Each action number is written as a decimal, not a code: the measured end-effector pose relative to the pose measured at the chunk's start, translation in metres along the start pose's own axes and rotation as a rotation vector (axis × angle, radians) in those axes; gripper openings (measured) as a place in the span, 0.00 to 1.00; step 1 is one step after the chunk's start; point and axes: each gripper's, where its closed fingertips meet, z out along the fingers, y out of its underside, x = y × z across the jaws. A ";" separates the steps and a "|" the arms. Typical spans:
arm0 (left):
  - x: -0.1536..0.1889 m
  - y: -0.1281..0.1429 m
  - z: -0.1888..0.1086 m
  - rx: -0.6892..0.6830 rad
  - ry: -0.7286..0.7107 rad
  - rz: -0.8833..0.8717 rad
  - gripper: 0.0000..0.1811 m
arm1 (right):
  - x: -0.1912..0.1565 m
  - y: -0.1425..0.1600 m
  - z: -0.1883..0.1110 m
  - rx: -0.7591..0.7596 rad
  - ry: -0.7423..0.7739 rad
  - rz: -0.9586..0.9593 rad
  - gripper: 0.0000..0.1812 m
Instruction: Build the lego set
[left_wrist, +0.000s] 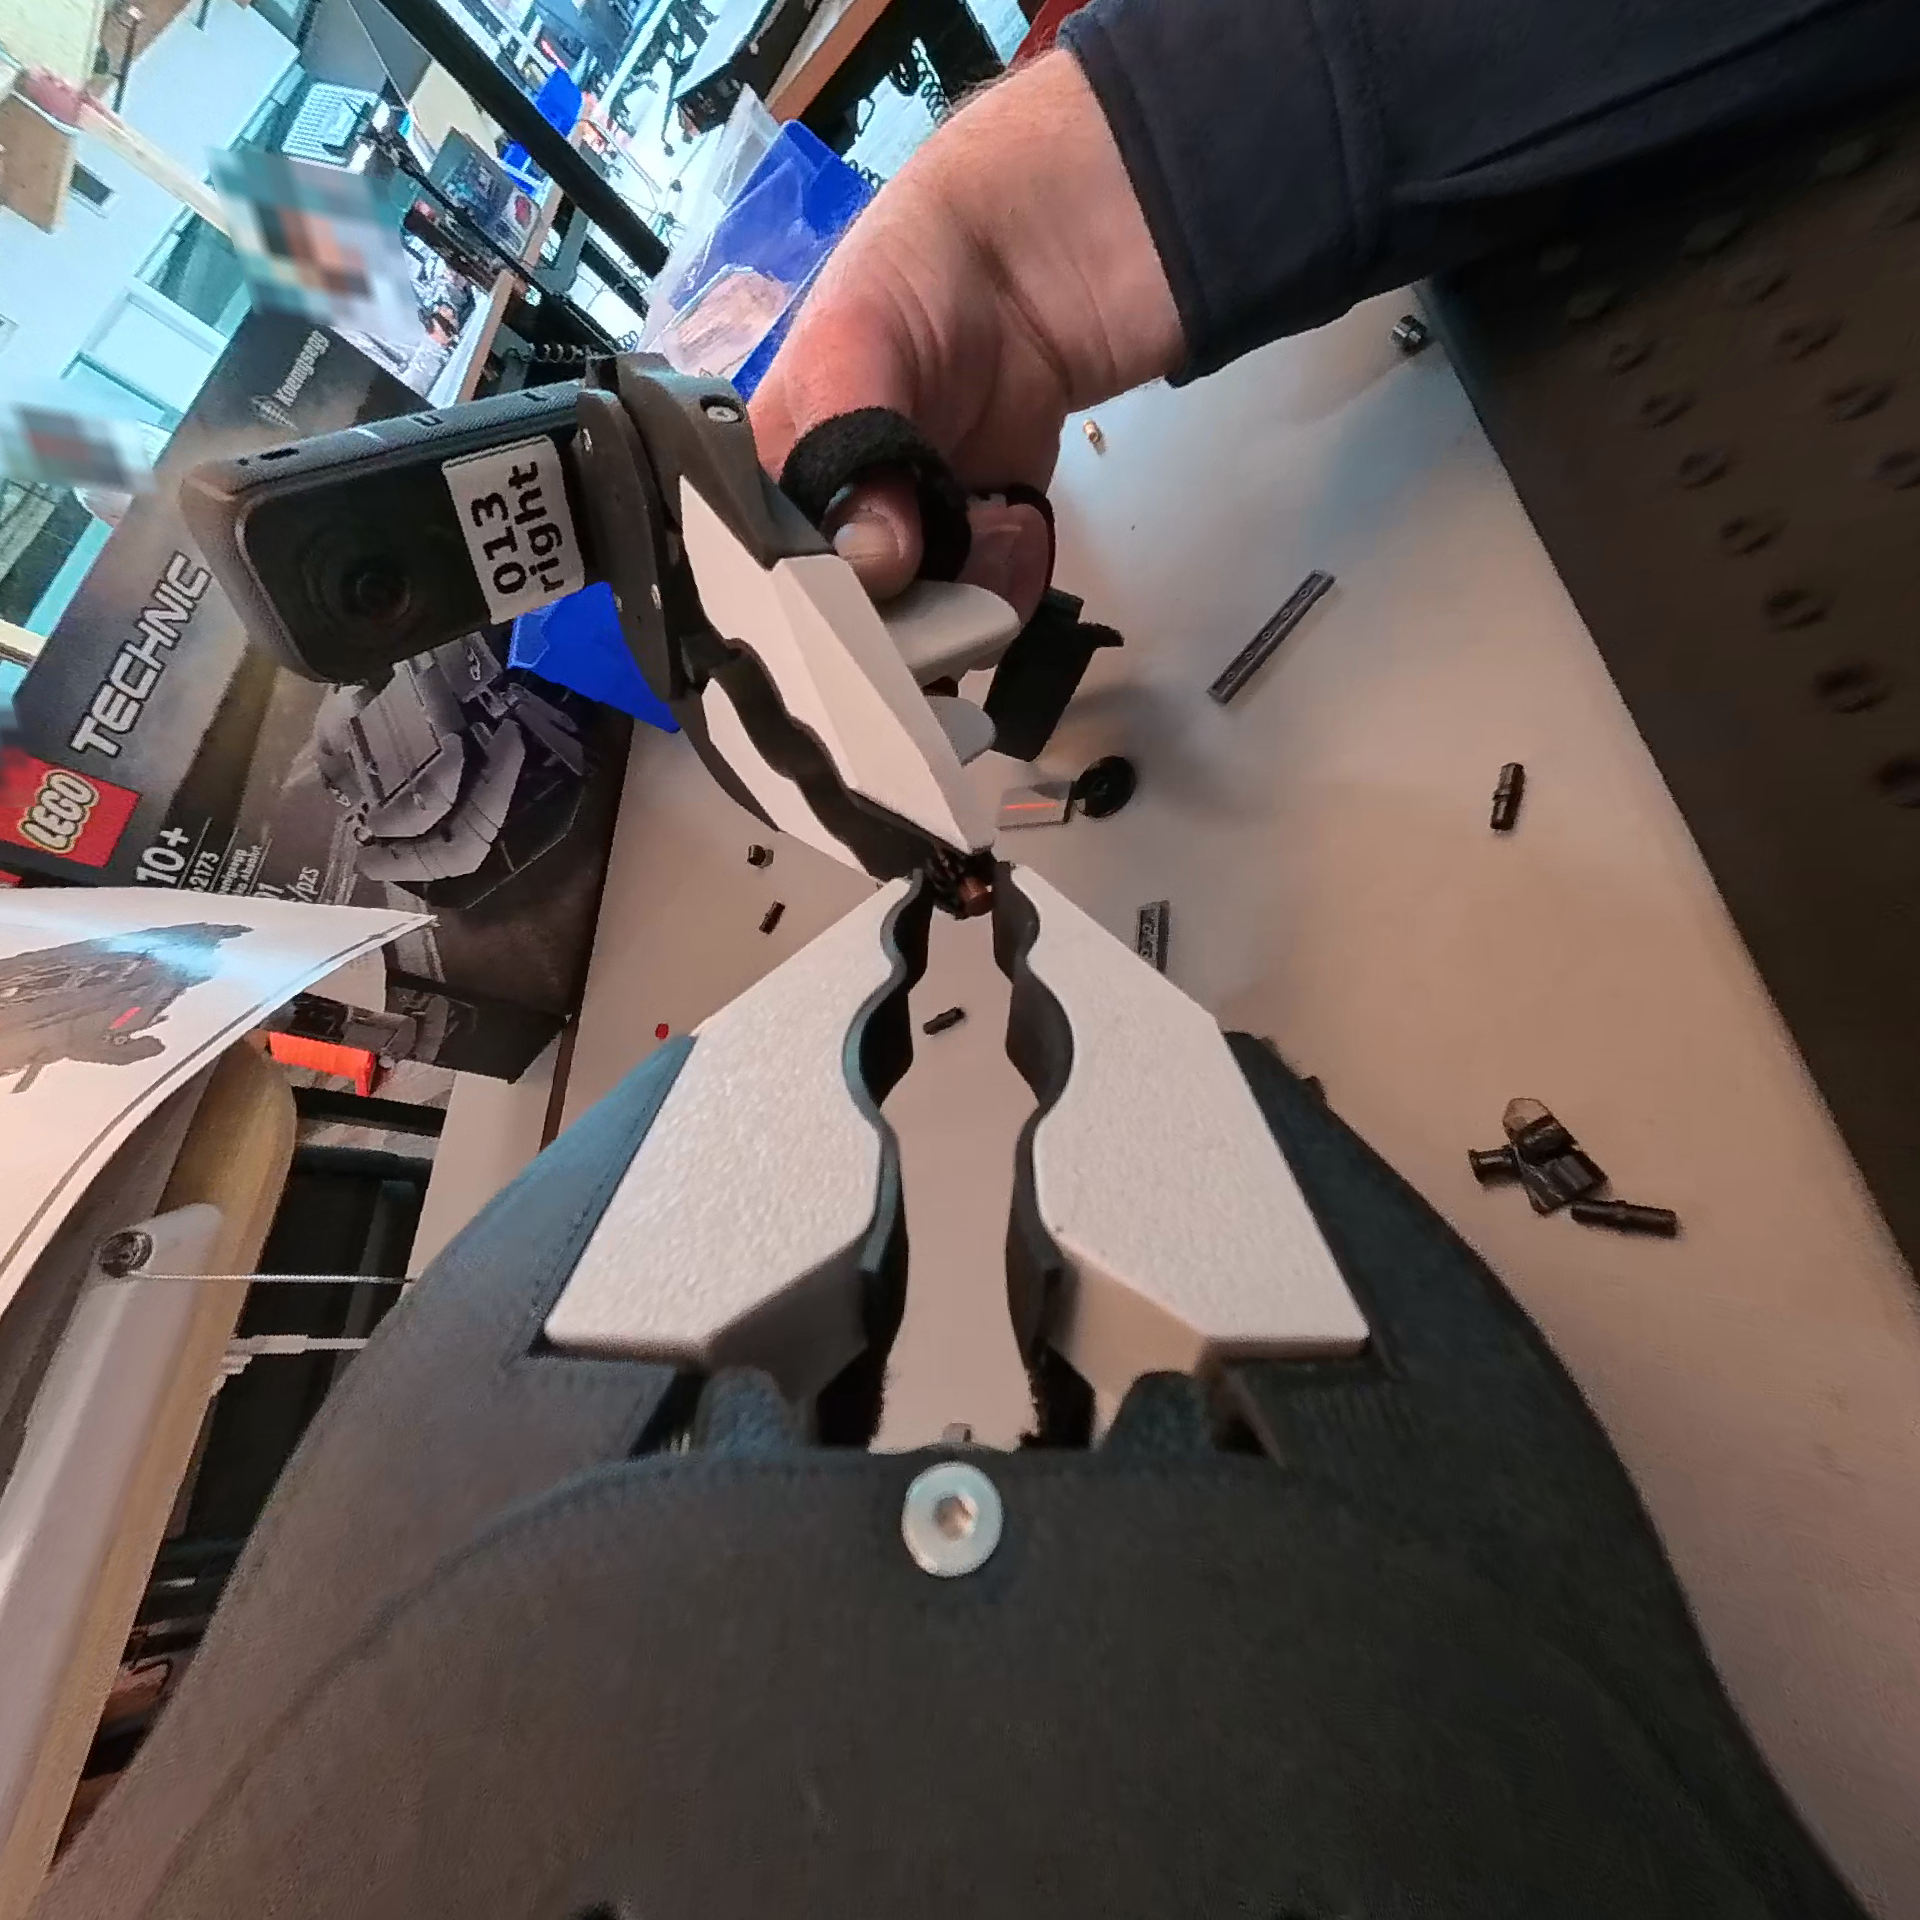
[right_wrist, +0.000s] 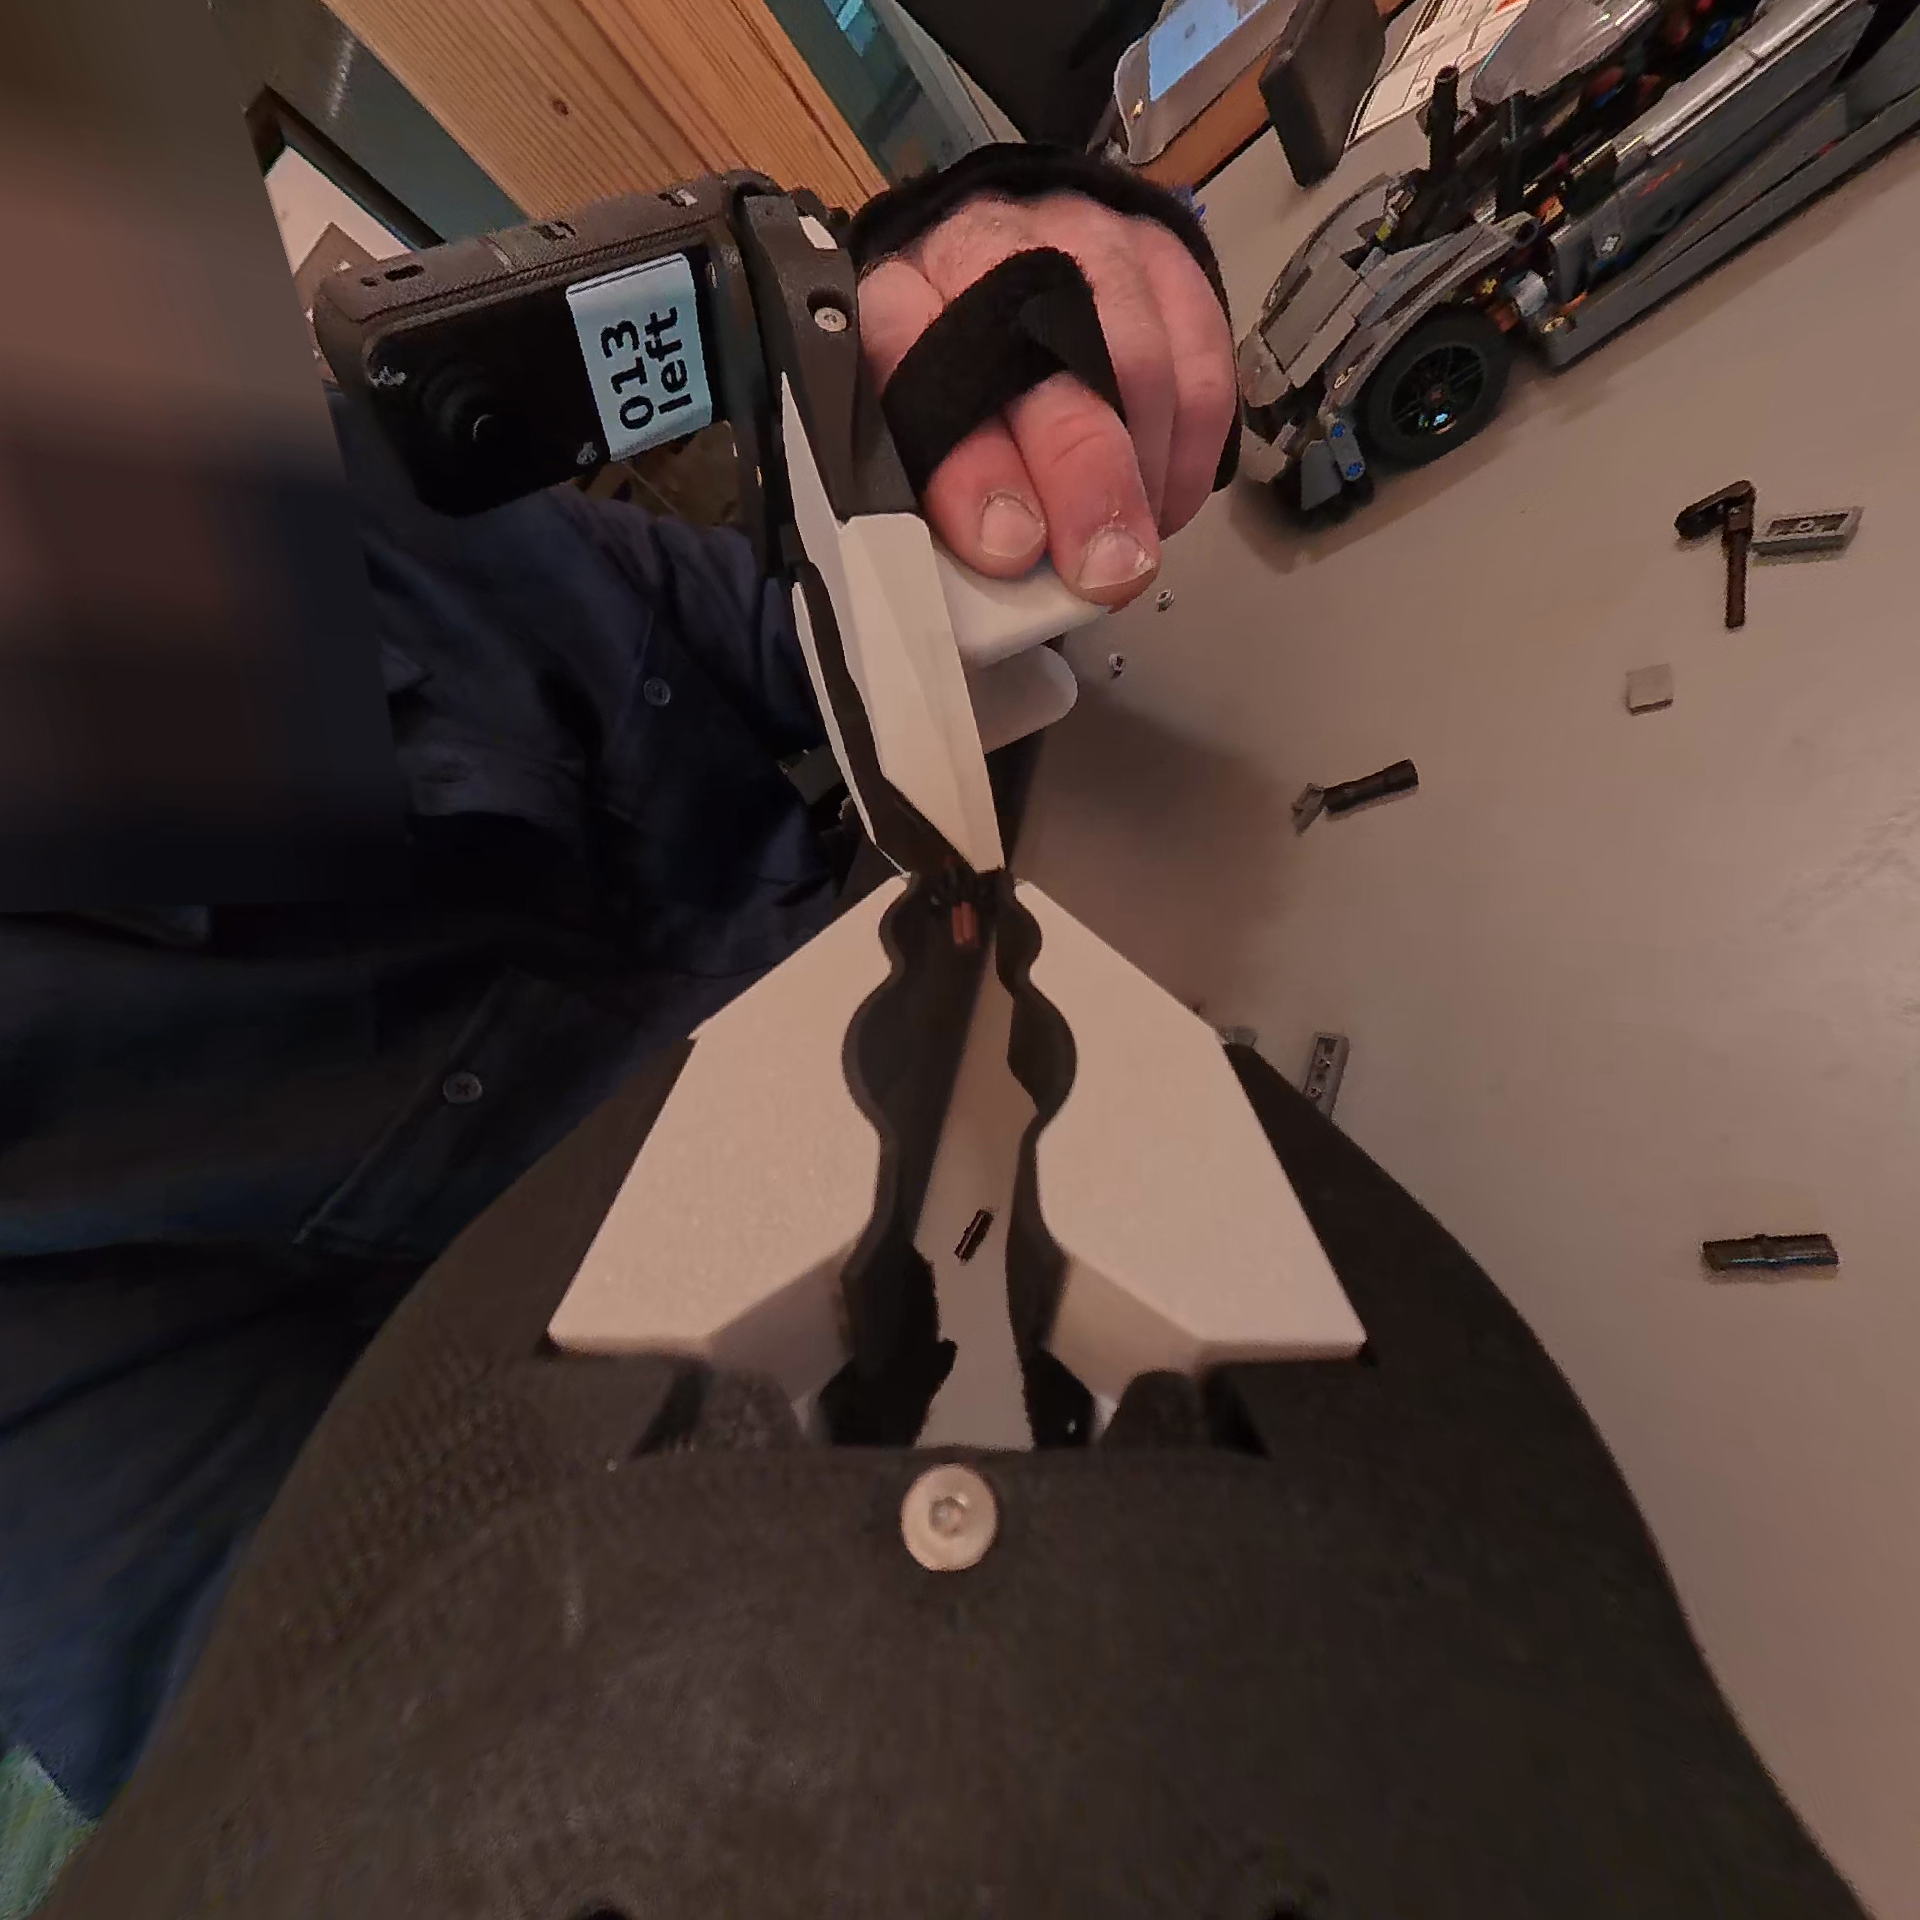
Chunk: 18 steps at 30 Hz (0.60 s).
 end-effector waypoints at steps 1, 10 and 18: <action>-0.001 0.000 0.000 0.000 -0.005 0.000 0.05 | 0.000 -0.001 0.000 0.005 0.001 0.001 0.06; -0.006 0.000 0.000 0.001 -0.039 0.003 0.05 | 0.000 -0.004 -0.002 0.027 0.008 -0.003 0.06; -0.008 0.000 -0.001 0.002 -0.056 0.000 0.05 | 0.001 -0.007 -0.003 0.039 0.017 -0.009 0.06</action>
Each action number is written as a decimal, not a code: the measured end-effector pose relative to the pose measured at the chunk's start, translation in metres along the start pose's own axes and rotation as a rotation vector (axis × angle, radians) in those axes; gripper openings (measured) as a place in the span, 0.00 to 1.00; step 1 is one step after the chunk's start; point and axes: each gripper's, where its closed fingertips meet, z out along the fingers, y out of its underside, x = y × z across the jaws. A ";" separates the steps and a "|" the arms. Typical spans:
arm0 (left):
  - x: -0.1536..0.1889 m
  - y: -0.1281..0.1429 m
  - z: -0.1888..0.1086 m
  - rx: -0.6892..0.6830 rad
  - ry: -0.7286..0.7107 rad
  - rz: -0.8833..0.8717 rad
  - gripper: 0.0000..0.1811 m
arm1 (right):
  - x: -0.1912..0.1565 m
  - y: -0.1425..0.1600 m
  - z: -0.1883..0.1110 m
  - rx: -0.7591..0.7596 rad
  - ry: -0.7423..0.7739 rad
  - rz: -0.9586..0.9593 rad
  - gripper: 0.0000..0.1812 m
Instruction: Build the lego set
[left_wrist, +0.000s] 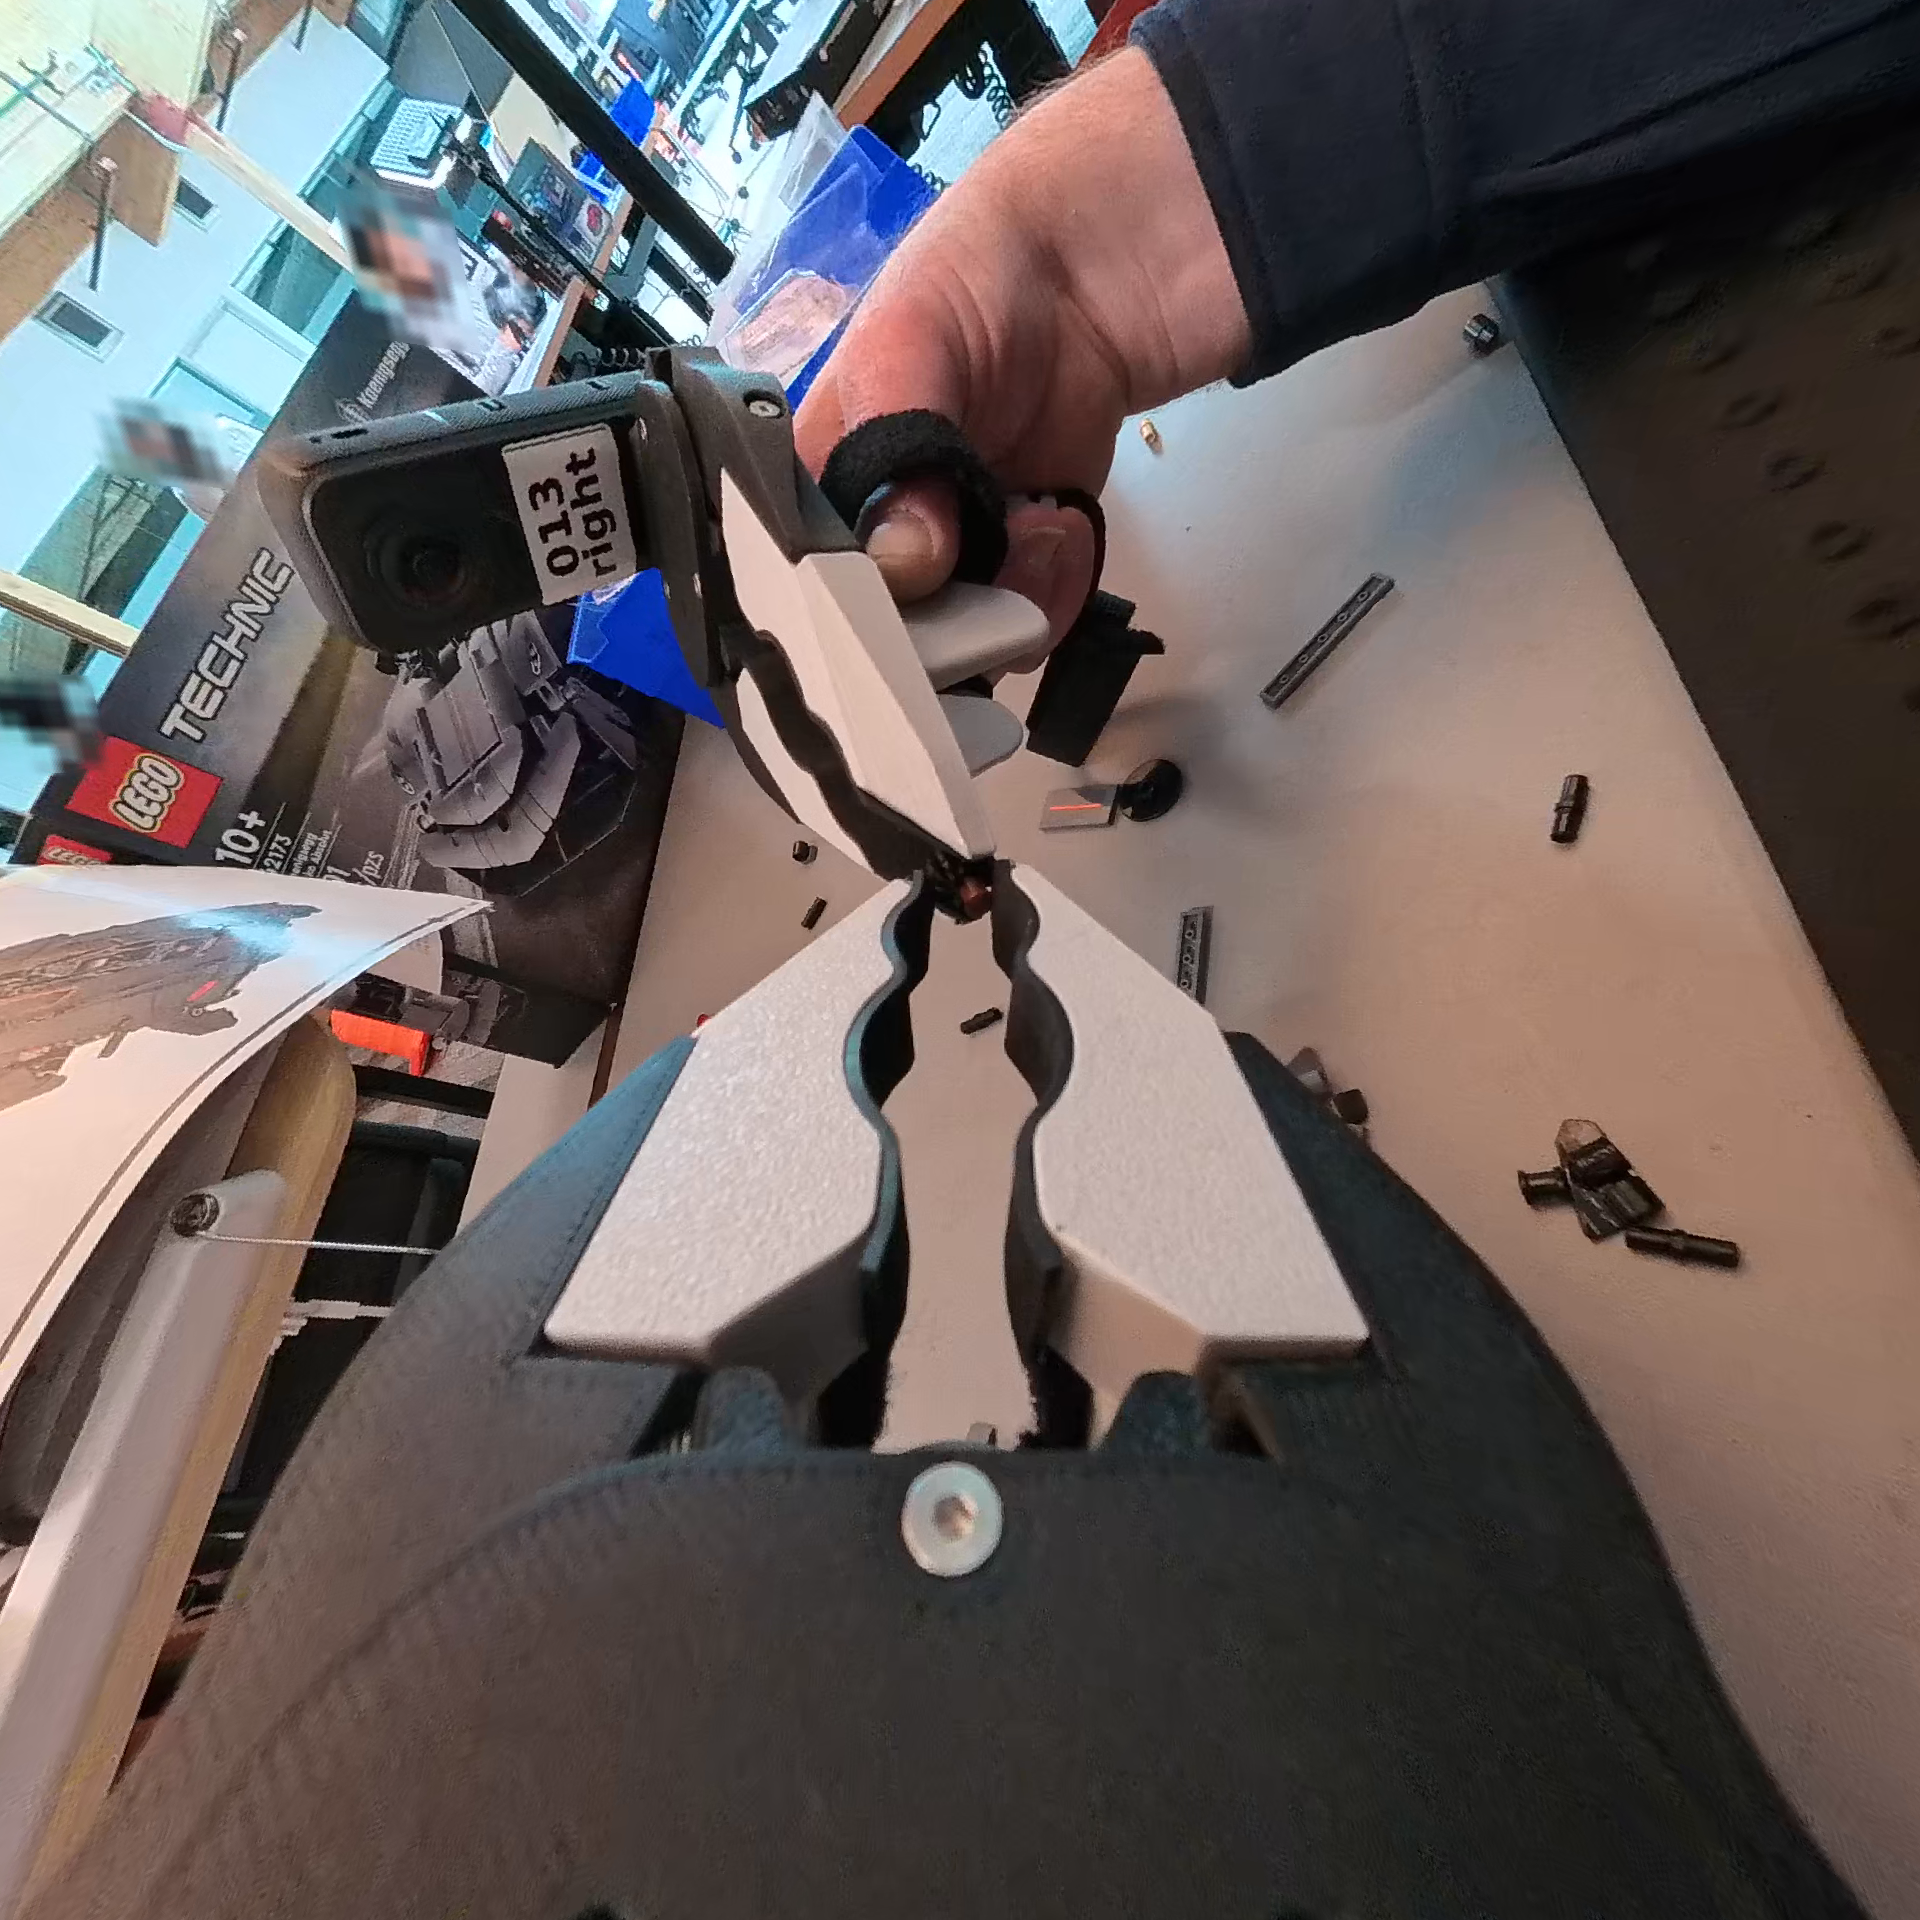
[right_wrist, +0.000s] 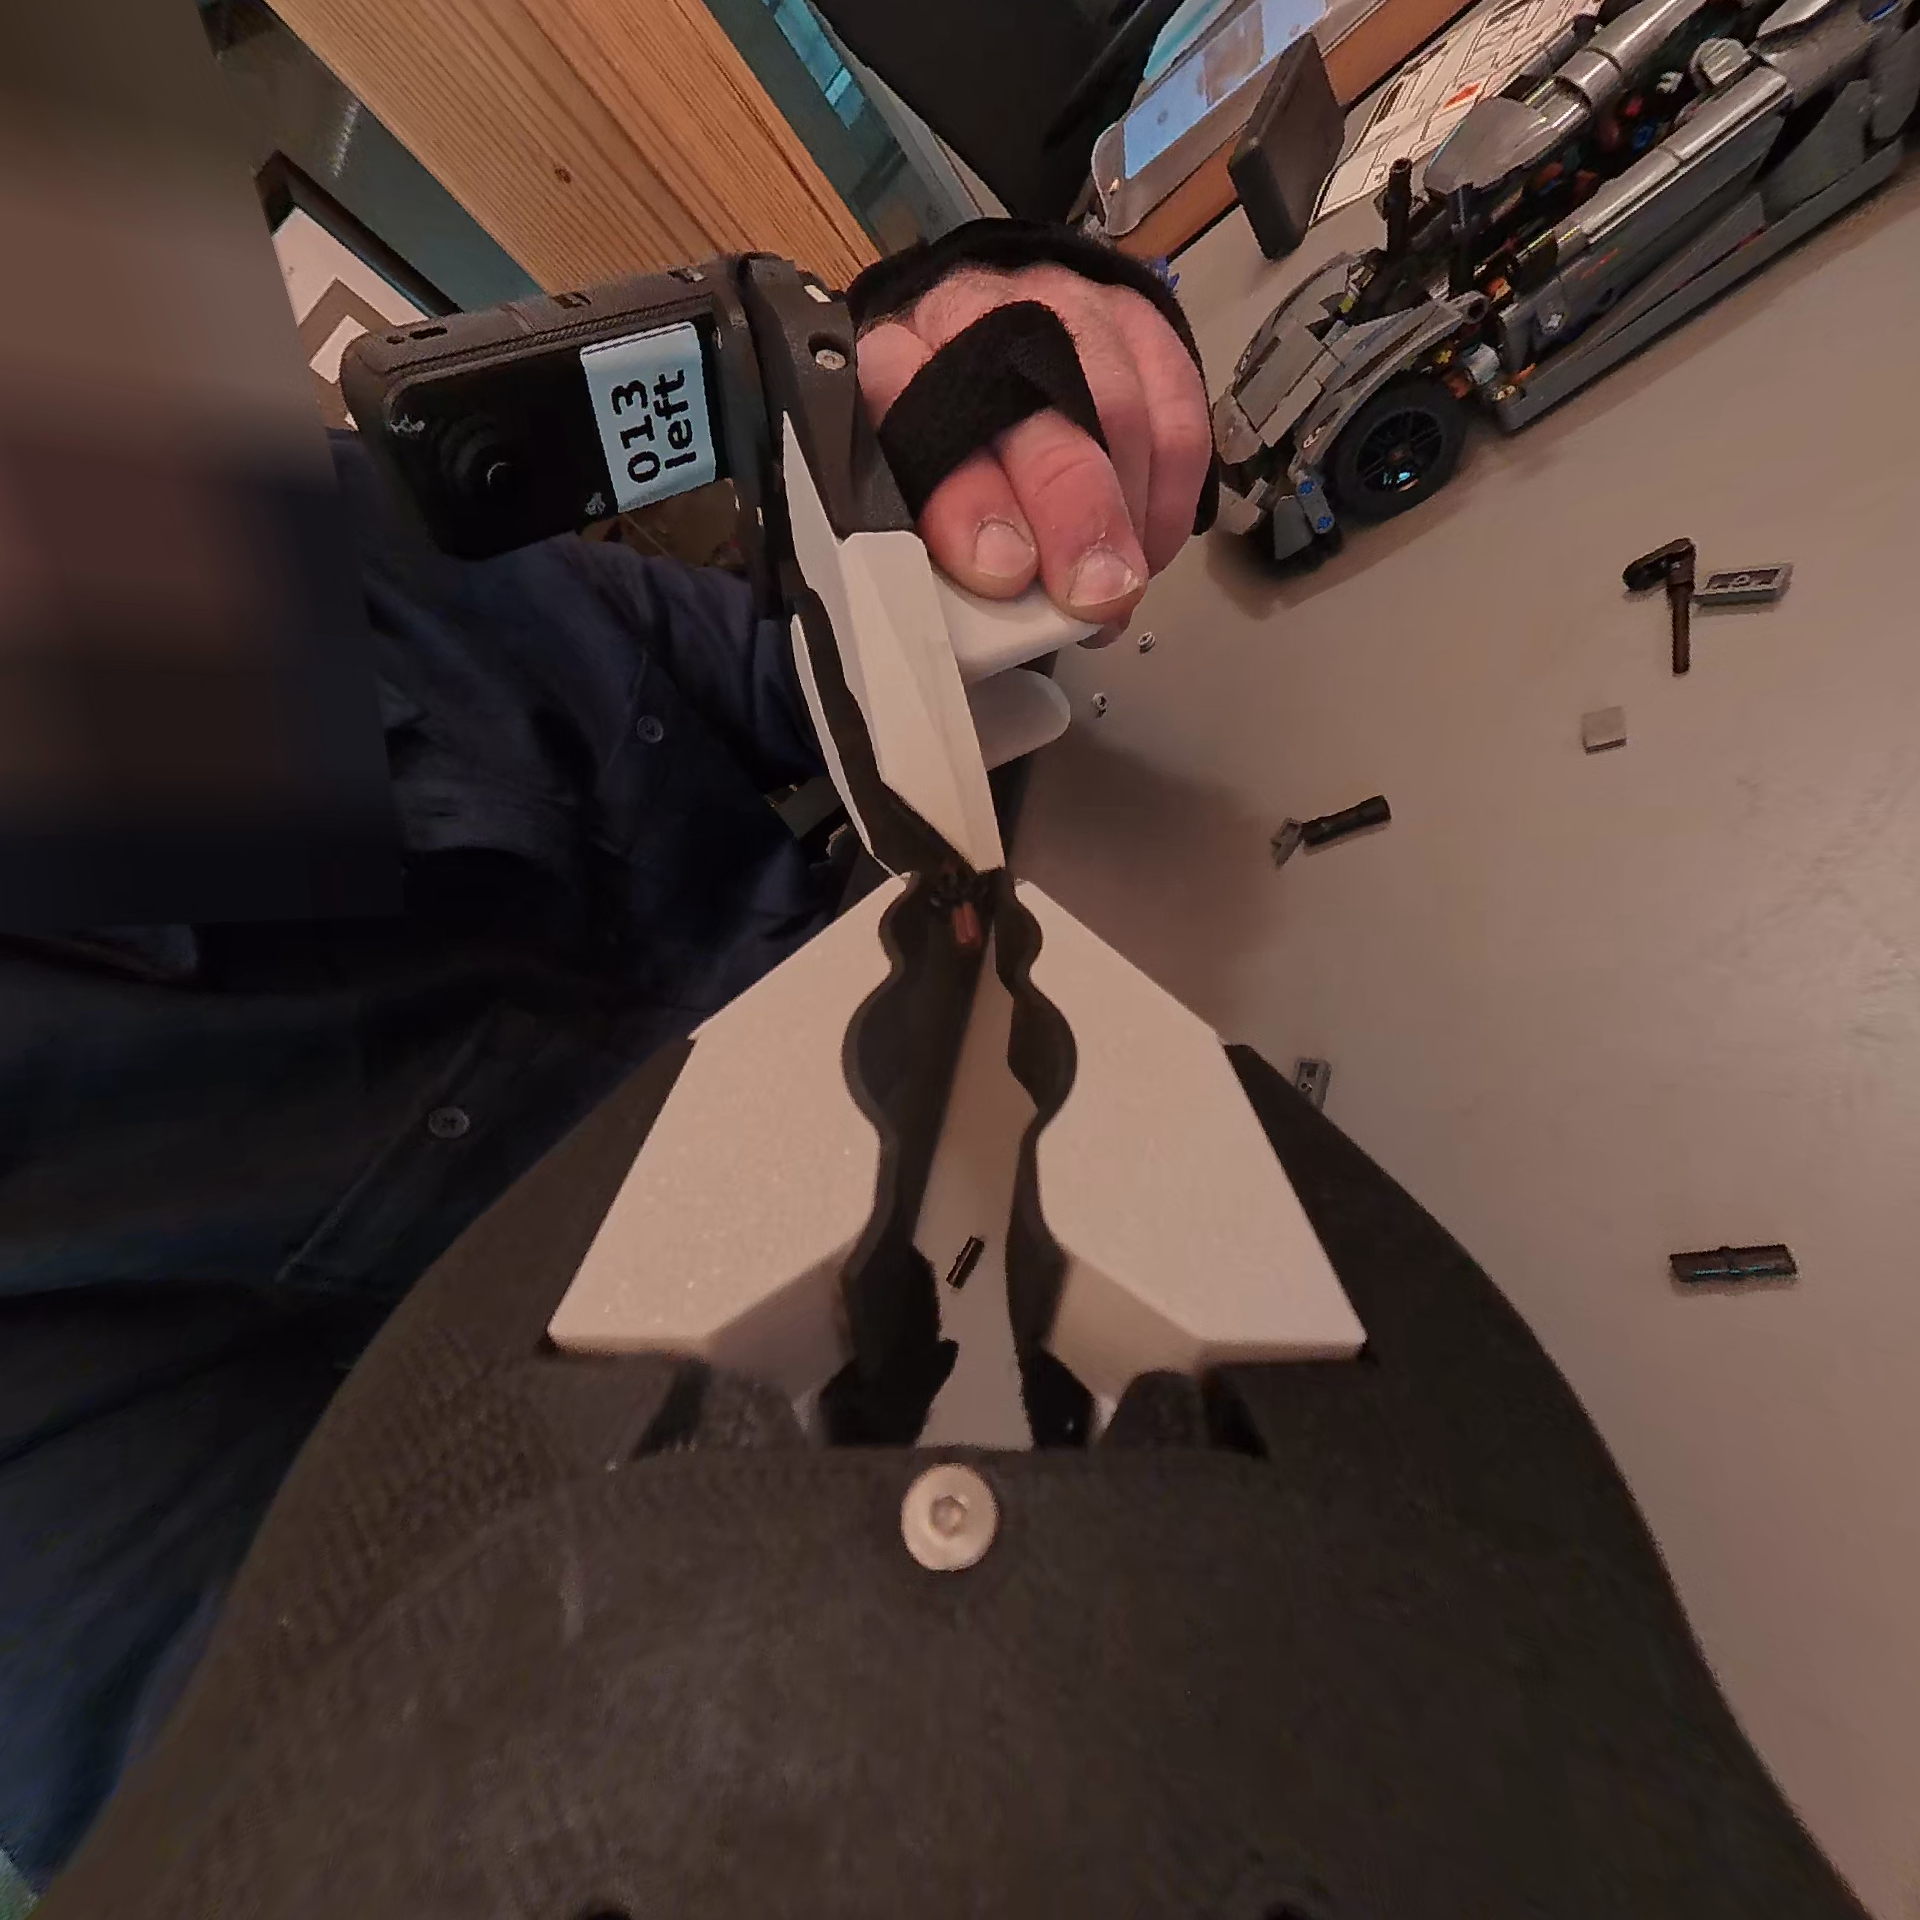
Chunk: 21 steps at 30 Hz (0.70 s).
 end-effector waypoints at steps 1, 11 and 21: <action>0.000 0.000 0.000 -0.001 -0.001 -0.001 0.05 | 0.000 0.000 0.000 0.002 0.002 -0.001 0.06; -0.016 0.004 0.000 0.007 -0.077 -0.029 0.06 | 0.007 -0.016 -0.007 0.075 0.097 -0.101 0.06; -0.031 0.016 0.002 -0.026 -0.152 -0.057 0.06 | 0.019 -0.030 -0.019 0.170 0.210 -0.155 0.06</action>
